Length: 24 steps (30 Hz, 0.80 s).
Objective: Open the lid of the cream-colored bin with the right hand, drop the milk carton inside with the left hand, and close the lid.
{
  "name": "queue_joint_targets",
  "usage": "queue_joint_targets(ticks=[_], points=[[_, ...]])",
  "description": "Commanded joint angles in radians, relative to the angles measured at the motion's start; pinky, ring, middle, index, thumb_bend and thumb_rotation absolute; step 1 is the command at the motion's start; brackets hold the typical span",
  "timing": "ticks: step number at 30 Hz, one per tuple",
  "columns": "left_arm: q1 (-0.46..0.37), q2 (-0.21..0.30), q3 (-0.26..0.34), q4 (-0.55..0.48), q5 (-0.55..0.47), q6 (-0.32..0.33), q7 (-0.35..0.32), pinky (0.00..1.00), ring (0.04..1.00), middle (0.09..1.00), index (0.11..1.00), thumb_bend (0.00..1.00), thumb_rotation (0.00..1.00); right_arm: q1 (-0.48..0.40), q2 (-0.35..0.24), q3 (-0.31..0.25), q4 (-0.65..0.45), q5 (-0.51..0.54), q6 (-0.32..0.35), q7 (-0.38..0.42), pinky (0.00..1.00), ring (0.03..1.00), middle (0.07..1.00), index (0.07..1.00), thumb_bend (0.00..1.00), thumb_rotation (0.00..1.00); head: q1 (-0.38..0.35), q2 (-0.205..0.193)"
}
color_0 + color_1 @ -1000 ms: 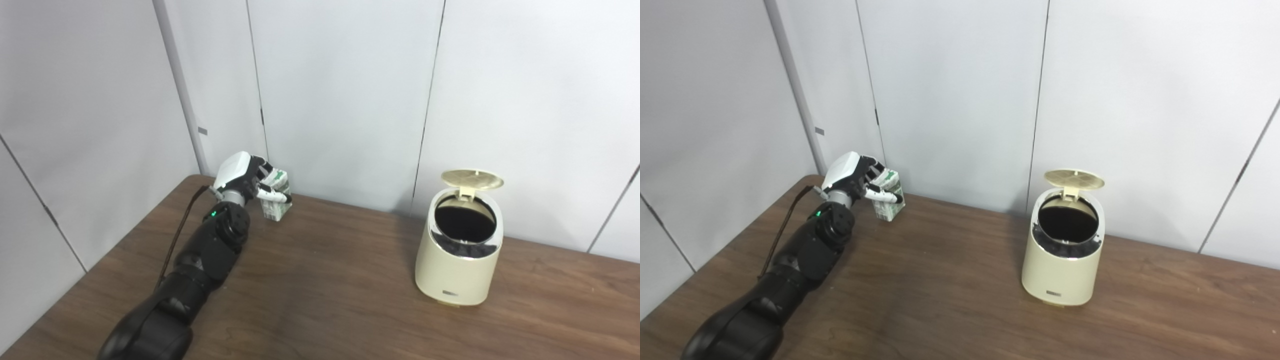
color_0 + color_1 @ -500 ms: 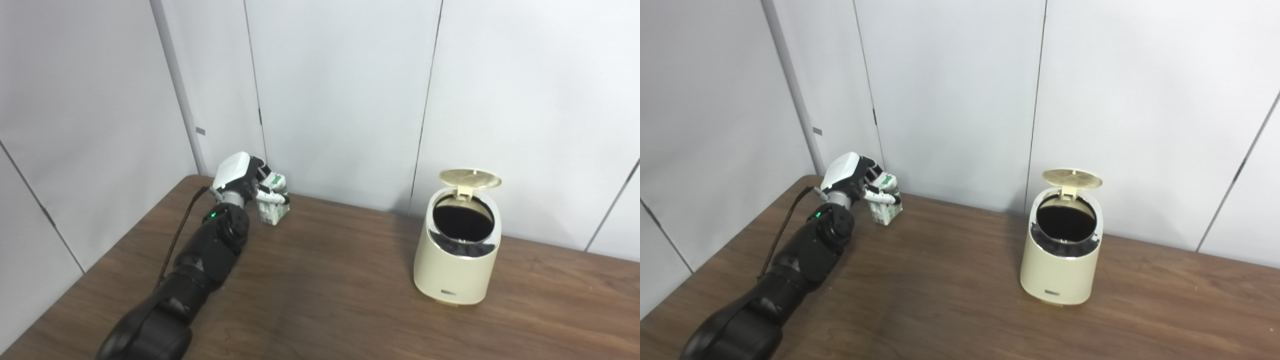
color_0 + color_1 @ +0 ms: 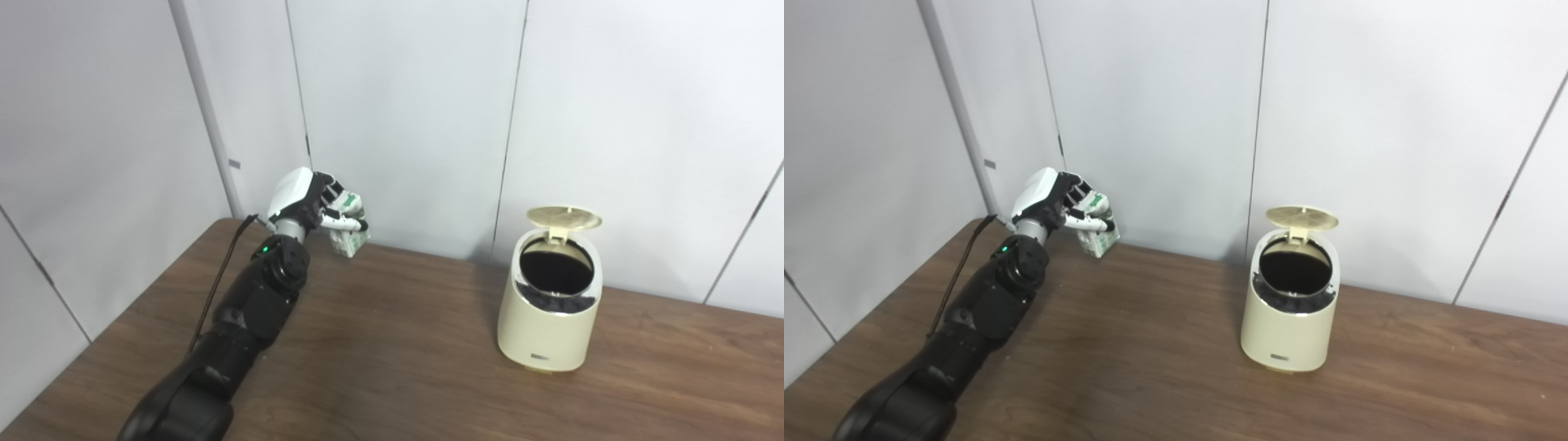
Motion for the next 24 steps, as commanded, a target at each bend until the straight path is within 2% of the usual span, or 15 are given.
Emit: queue_joint_targets(ticks=[1,5,8,9,12,14,16,18,19,21,23,24], points=[[-0.037,0.028,0.020,-0.057,-0.006,-0.024,0.000,0.35,0.421,0.491,0.478,0.52,0.00,0.007,0.057,0.034,0.025,0.007,-0.010,-0.021,0.42,0.566,0.638,0.605,0.41,0.69,0.000,-0.004],[-0.024,0.026,0.036,-0.138,-0.033,0.015,-0.063,0.36,0.430,0.489,0.480,0.52,0.00,-0.004,0.081,0.043,0.015,0.002,0.000,-0.025,0.35,0.509,0.622,0.599,0.41,0.69,-0.005,-0.011],[-0.021,0.026,0.044,-0.156,-0.039,0.020,-0.084,0.35,0.415,0.473,0.496,0.52,0.00,-0.008,0.091,0.047,0.012,-0.003,0.006,-0.028,0.33,0.488,0.612,0.596,0.40,0.69,-0.008,-0.014],[-0.014,0.027,0.042,-0.191,-0.045,0.008,-0.100,0.35,0.414,0.472,0.496,0.52,0.00,-0.011,0.098,0.050,0.008,-0.008,0.011,-0.030,0.33,0.487,0.612,0.596,0.40,0.68,-0.020,-0.016],[0.007,0.020,0.046,-0.289,-0.059,-0.011,-0.128,0.32,0.382,0.459,0.505,0.52,0.00,-0.022,0.117,0.059,0.002,-0.022,0.017,-0.039,0.28,0.419,0.592,0.606,0.41,0.72,-0.028,-0.017],[0.015,0.018,0.052,-0.327,-0.066,-0.013,-0.139,0.31,0.368,0.452,0.511,0.52,0.00,-0.032,0.125,0.065,0.014,-0.035,0.008,-0.052,0.20,0.321,0.571,0.605,0.43,0.75,-0.031,-0.021],[0.030,0.003,0.064,-0.393,-0.079,-0.002,-0.149,0.31,0.368,0.452,0.511,0.52,0.00,-0.042,0.131,0.074,0.027,-0.044,0.001,-0.062,0.22,0.350,0.573,0.598,0.44,0.76,-0.041,-0.025],[0.050,-0.014,0.067,-0.479,-0.075,0.012,-0.155,0.32,0.377,0.456,0.509,0.52,0.00,-0.051,0.140,0.084,0.027,-0.050,0.009,-0.066,0.26,0.423,0.591,0.596,0.40,0.73,-0.051,-0.025],[0.061,-0.021,0.065,-0.518,-0.071,0.012,-0.156,0.32,0.379,0.457,0.508,0.52,0.00,-0.055,0.144,0.089,0.027,-0.050,0.013,-0.067,0.26,0.415,0.594,0.596,0.38,0.72,-0.057,-0.027],[0.075,-0.033,0.067,-0.567,-0.073,-0.004,-0.156,0.33,0.404,0.466,0.509,0.51,0.00,-0.063,0.150,0.097,0.031,-0.046,0.016,-0.070,0.16,0.263,0.588,0.608,0.36,0.72,-0.060,-0.030],[0.084,-0.043,0.070,-0.600,-0.072,-0.006,-0.159,0.33,0.425,0.473,0.508,0.50,0.00,-0.071,0.155,0.103,0.038,-0.046,0.018,-0.074,0.12,0.197,0.575,0.614,0.35,0.70,-0.067,-0.034],[0.091,-0.054,0.072,-0.625,-0.074,-0.009,-0.160,0.34,0.430,0.475,0.504,0.50,0.00,-0.075,0.158,0.107,0.038,-0.050,0.021,-0.076,0.12,0.193,0.573,0.613,0.34,0.70,-0.076,-0.039]])
